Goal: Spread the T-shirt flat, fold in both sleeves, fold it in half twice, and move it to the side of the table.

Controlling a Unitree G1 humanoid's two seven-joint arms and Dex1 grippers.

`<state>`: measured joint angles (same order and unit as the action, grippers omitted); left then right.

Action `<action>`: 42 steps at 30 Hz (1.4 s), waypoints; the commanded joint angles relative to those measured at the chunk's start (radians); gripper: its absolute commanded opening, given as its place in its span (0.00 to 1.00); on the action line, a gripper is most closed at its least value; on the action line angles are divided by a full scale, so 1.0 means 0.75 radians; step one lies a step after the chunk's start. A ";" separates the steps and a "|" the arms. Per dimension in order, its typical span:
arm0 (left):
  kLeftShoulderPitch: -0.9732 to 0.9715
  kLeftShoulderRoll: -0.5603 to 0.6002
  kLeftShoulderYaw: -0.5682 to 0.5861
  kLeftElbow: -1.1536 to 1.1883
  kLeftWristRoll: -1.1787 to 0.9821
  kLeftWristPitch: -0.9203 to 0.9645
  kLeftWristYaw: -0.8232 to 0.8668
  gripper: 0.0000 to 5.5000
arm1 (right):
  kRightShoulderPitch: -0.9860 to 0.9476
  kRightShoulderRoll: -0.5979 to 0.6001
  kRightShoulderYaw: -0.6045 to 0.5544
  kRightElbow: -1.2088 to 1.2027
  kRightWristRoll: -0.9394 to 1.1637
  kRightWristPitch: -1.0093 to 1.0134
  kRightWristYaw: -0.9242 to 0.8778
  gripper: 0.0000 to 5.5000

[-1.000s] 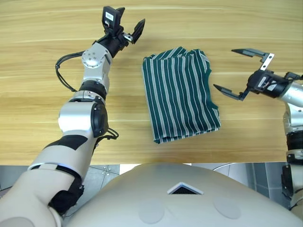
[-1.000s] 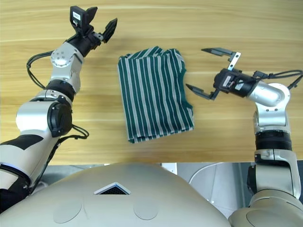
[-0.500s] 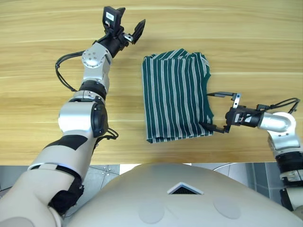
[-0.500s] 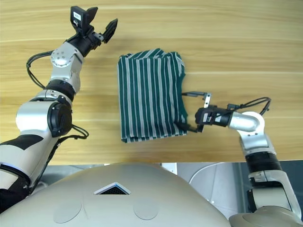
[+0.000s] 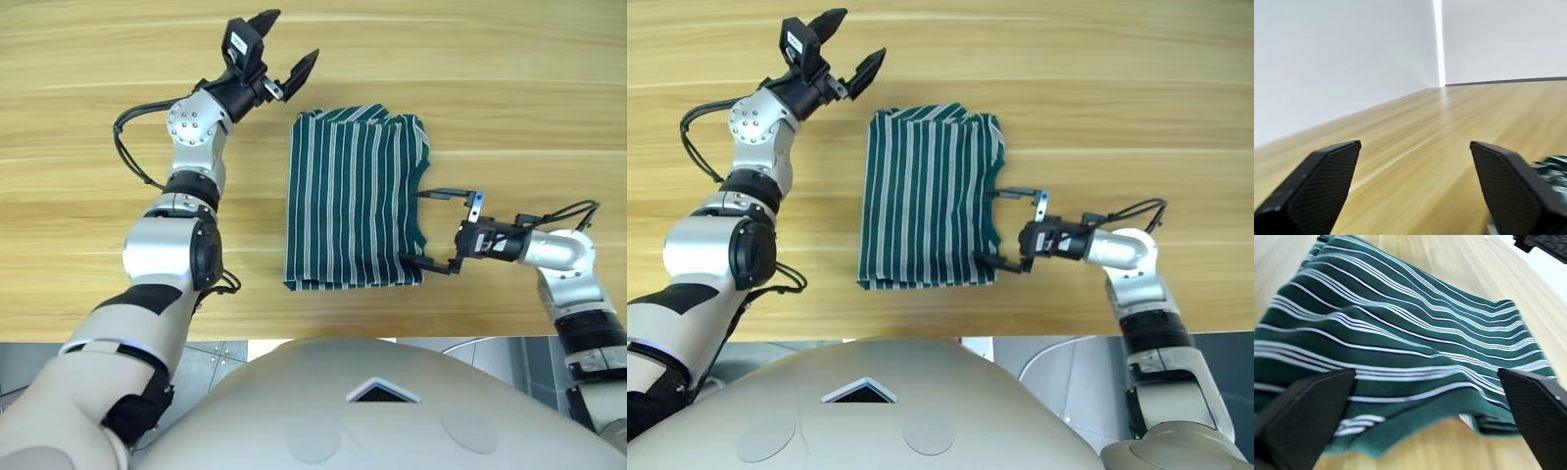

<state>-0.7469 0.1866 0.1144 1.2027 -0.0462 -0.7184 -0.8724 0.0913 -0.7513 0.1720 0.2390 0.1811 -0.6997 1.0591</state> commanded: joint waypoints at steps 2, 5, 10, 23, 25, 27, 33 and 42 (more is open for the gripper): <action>0.072 0.073 -0.044 -0.133 -0.044 -0.103 -0.206 0.75 | 0.045 -0.091 -0.084 -0.107 0.077 0.000 0.026 0.98; 0.112 0.117 -0.052 -0.292 -0.120 -0.124 -0.302 0.75 | 0.091 -0.123 -0.191 -0.306 0.332 0.049 0.049 0.98; 0.338 0.334 -0.178 -0.801 -0.266 0.009 -0.634 0.75 | 0.050 -0.168 -0.311 -0.250 0.200 0.100 -0.015 0.98; 0.932 0.800 -0.350 -1.310 0.072 -0.023 -0.593 0.75 | 0.226 -0.206 -0.145 -0.175 -0.124 0.048 0.018 0.98; 0.975 0.796 -0.393 -1.325 0.165 -0.058 -0.528 0.75 | 0.232 -0.200 -0.097 -0.191 -0.137 0.052 0.031 0.98; 1.002 0.786 -0.419 -1.351 0.228 -0.083 -0.457 0.75 | 0.232 -0.201 -0.066 -0.195 -0.141 0.051 0.035 0.98; 1.097 0.833 -0.502 -1.540 0.173 -0.053 -0.396 0.75 | 0.245 -0.203 -0.008 -0.198 -0.155 0.037 0.030 0.98; 1.082 0.790 -0.591 -1.487 0.236 -0.071 -0.253 0.75 | 0.232 -0.199 0.032 -0.202 -0.154 0.017 0.027 0.98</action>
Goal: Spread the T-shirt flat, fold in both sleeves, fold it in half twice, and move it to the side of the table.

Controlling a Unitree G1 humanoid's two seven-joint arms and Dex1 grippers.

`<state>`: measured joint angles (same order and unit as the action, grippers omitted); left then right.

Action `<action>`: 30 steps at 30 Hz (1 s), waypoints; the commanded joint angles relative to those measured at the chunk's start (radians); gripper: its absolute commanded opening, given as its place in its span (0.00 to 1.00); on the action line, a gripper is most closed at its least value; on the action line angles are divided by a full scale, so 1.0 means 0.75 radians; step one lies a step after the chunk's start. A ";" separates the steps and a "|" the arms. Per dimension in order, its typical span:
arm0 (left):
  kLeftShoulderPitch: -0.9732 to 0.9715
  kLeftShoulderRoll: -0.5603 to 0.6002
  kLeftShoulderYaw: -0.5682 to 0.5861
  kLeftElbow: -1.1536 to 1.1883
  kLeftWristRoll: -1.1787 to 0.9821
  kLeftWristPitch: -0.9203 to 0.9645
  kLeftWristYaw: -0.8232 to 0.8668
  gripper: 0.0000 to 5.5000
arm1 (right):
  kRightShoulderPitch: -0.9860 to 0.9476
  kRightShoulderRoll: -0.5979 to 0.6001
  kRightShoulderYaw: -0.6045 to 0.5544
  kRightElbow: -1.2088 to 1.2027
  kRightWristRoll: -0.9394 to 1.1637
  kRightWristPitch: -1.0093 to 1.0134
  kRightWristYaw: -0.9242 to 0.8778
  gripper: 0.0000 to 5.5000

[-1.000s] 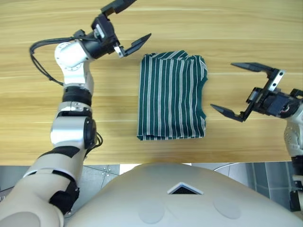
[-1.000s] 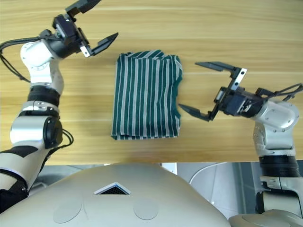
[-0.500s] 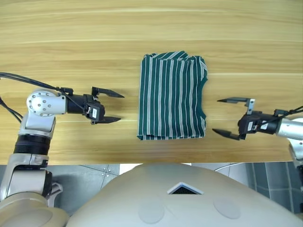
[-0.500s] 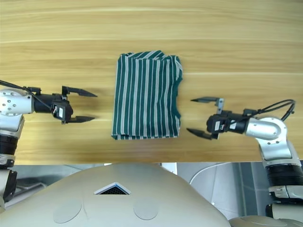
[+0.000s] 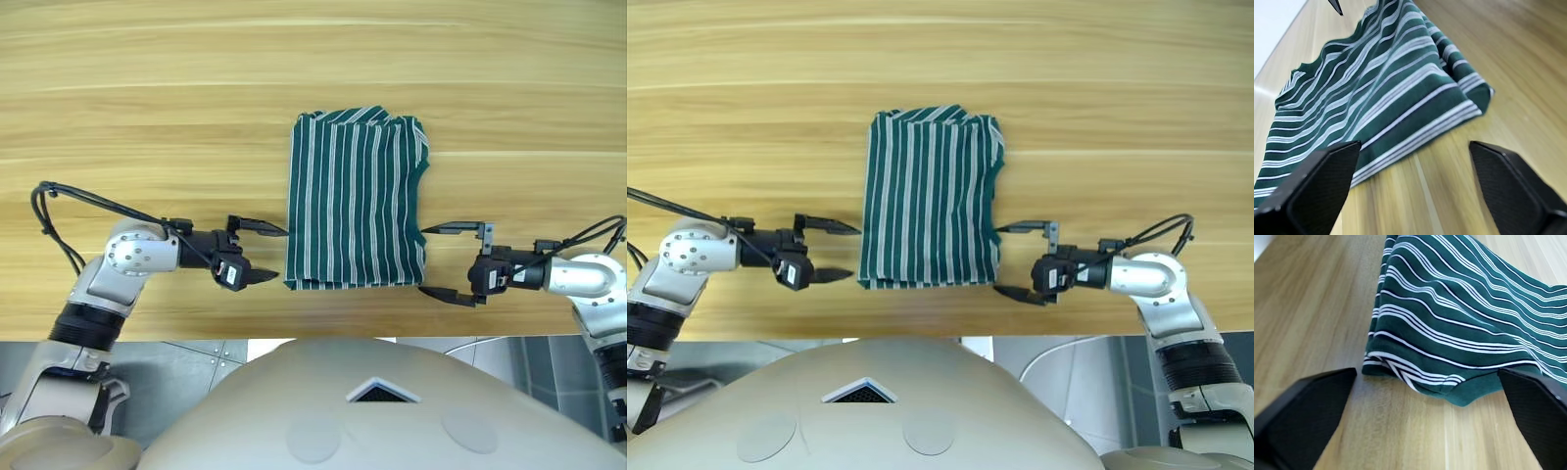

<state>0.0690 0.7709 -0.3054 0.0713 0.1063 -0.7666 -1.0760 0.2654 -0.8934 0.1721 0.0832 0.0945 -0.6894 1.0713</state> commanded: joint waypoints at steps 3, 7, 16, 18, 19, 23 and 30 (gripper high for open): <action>-0.007 0.016 -0.062 0.036 0.039 -0.017 0.032 0.75 | -0.012 -0.002 0.046 0.006 -0.037 0.003 0.008 0.98; -0.001 0.038 -0.104 0.034 0.035 -0.015 0.025 0.75 | -0.033 0.010 0.066 0.011 -0.032 0.001 0.003 0.98; -0.025 0.068 -0.181 0.062 0.047 -0.074 0.028 0.75 | -0.061 0.029 0.085 0.009 -0.029 -0.005 -0.011 0.82; -0.032 0.069 -0.199 0.067 0.047 -0.096 0.029 0.72 | -0.064 0.031 0.088 0.006 -0.026 -0.001 -0.011 0.75; -0.037 0.067 -0.208 0.070 0.045 -0.103 0.031 0.69 | -0.066 0.032 0.090 0.005 -0.026 0.001 -0.012 0.72; -0.051 0.059 -0.235 0.080 0.046 -0.109 0.037 0.57 | -0.068 0.035 0.096 -0.002 -0.022 0.005 -0.015 0.58; -0.063 0.058 -0.254 0.084 0.044 -0.113 0.057 0.35 | -0.070 0.036 0.099 -0.021 -0.013 0.019 -0.012 0.35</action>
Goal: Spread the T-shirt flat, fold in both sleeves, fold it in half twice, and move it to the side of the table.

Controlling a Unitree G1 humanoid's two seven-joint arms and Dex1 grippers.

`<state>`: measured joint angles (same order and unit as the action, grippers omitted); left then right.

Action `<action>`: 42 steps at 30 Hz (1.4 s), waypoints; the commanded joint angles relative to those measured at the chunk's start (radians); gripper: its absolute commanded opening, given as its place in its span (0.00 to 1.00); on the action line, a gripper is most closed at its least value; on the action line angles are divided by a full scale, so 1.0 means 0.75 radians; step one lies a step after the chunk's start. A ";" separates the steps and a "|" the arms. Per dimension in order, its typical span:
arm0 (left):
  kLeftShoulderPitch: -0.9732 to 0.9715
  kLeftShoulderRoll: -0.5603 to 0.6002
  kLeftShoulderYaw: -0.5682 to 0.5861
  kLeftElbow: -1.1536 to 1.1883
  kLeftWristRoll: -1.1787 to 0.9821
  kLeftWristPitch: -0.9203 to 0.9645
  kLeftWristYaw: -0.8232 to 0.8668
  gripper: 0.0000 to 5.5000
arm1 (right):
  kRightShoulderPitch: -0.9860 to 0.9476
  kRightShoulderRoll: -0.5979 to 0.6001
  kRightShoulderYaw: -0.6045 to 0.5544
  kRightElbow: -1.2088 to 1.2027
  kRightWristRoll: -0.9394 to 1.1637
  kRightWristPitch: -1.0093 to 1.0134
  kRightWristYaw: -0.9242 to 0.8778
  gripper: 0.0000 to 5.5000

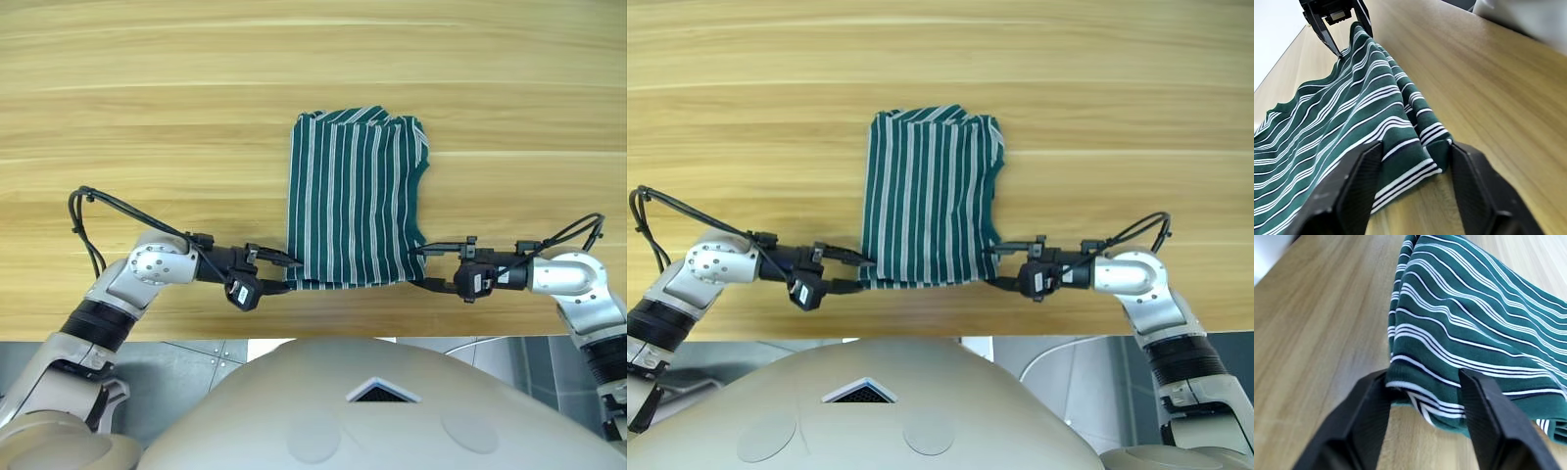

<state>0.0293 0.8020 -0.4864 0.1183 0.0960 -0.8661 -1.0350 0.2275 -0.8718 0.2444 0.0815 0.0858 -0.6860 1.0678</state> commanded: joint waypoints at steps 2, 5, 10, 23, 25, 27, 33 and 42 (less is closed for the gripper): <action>-0.017 0.012 -0.015 0.018 0.054 0.025 0.006 0.29 | -0.021 0.009 0.002 -0.021 0.002 0.019 -0.007 0.28; -0.024 0.012 -0.019 0.022 0.050 0.032 0.006 0.20 | -0.026 0.012 0.004 -0.023 0.003 0.025 -0.006 0.19; -0.035 0.008 -0.022 0.027 0.046 0.037 0.009 0.06 | -0.032 0.014 0.006 -0.032 0.008 0.029 -0.002 0.04; -0.063 0.018 0.007 -0.019 -0.131 0.057 -0.013 0.01 | -0.029 -0.010 -0.017 -0.044 0.042 0.017 0.010 0.01; -0.041 0.059 0.021 -0.087 -0.240 0.072 -0.042 0.01 | 0.002 -0.044 -0.051 -0.062 0.083 -0.002 0.017 0.01; -0.022 0.089 0.033 -0.134 -0.296 0.077 -0.060 0.01 | 0.039 -0.073 -0.069 -0.090 0.110 -0.019 0.028 0.01; 0.051 0.134 0.046 -0.218 -0.445 0.082 -0.111 0.01 | 0.126 -0.109 -0.093 -0.130 0.173 -0.051 0.051 0.01; 0.149 0.151 0.074 -0.251 -0.791 0.063 -0.281 0.01 | 0.272 -0.146 -0.143 -0.242 0.345 -0.132 0.095 0.01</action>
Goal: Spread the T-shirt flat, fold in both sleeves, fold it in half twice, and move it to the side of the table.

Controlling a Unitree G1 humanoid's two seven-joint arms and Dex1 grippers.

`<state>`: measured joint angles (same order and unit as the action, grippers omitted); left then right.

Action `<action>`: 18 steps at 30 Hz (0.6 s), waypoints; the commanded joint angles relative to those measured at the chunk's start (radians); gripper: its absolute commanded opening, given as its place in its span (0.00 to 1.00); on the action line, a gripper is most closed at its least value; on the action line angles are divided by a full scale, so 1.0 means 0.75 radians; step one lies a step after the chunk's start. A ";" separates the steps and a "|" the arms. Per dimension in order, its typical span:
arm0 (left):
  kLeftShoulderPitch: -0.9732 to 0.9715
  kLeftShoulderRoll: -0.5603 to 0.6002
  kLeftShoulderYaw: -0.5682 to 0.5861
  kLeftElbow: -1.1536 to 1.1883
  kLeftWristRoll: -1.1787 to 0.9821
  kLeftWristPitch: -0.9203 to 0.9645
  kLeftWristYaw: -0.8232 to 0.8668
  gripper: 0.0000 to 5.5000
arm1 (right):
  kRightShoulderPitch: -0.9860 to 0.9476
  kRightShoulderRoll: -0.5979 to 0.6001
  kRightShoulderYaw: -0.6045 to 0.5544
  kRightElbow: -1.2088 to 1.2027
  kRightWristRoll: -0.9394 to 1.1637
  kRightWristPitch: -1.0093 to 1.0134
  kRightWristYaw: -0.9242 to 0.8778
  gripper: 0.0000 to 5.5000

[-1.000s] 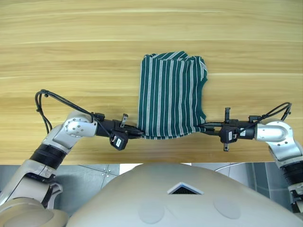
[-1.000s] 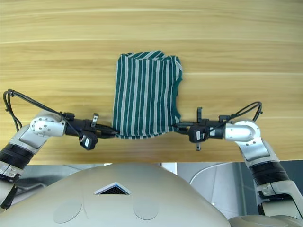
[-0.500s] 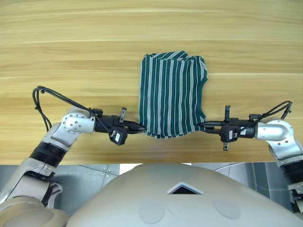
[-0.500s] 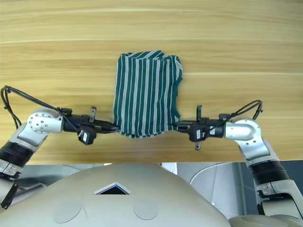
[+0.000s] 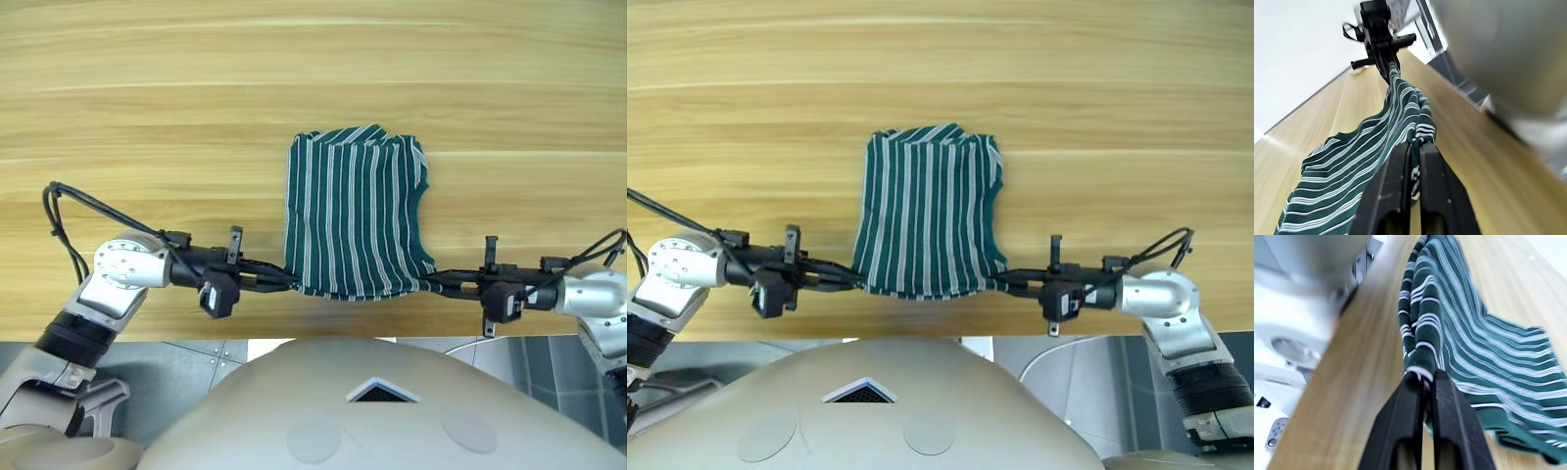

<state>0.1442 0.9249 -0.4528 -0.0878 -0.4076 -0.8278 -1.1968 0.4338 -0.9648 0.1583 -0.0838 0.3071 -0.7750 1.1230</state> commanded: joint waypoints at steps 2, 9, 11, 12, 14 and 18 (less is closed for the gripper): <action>-0.068 -0.094 0.055 0.113 -0.102 0.049 -0.048 0.01 | -0.040 0.001 -0.038 -0.012 0.063 0.014 0.013 0.01; -0.315 -0.365 0.176 0.393 0.023 0.163 0.107 0.01 | -0.332 0.172 -0.069 0.067 -0.043 0.194 -0.162 0.01; -0.360 -0.417 0.202 0.438 0.046 0.180 0.136 0.01 | -0.392 0.209 -0.070 0.108 -0.071 0.225 -0.195 0.01; -0.375 -0.439 0.213 0.453 0.049 0.187 0.142 0.01 | -0.423 0.227 -0.072 0.122 -0.081 0.244 -0.211 0.01; -0.393 -0.471 0.231 0.468 0.046 0.199 0.142 0.01 | -0.489 0.261 -0.075 0.150 -0.109 0.286 -0.248 0.01; -0.447 -0.532 0.270 0.525 0.053 0.235 0.150 0.01 | -0.600 0.324 -0.058 0.252 -0.218 0.331 -0.319 0.01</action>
<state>-0.1533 0.5453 -0.2727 0.2800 -0.3784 -0.6712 -1.0926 0.0293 -0.7483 0.1147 0.0648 0.1915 -0.5447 0.9098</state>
